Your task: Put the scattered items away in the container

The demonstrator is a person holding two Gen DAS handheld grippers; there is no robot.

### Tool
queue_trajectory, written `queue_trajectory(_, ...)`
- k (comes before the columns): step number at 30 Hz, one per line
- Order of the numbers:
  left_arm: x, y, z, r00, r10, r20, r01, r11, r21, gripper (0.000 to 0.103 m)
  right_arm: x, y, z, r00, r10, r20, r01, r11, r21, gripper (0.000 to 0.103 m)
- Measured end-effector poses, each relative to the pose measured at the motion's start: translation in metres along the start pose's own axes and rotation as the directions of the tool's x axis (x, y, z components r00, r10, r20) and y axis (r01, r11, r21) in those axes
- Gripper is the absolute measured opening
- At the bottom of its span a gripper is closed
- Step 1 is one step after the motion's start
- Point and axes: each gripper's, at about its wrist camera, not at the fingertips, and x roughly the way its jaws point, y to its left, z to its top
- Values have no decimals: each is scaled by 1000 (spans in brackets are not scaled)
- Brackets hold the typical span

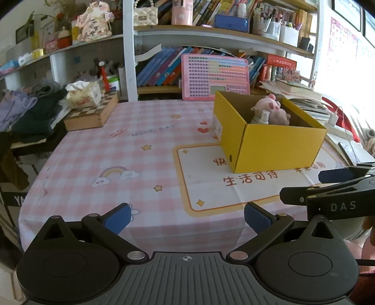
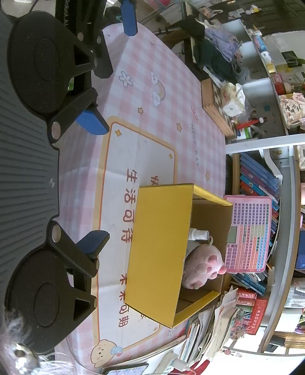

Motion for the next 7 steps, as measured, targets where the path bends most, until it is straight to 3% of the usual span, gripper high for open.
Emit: queue_trajectory(7, 2, 1, 1, 1000, -5, -9, 5, 1000, 5, 103, 0, -1, 0, 1000, 0, -1, 0, 1000, 1, 88)
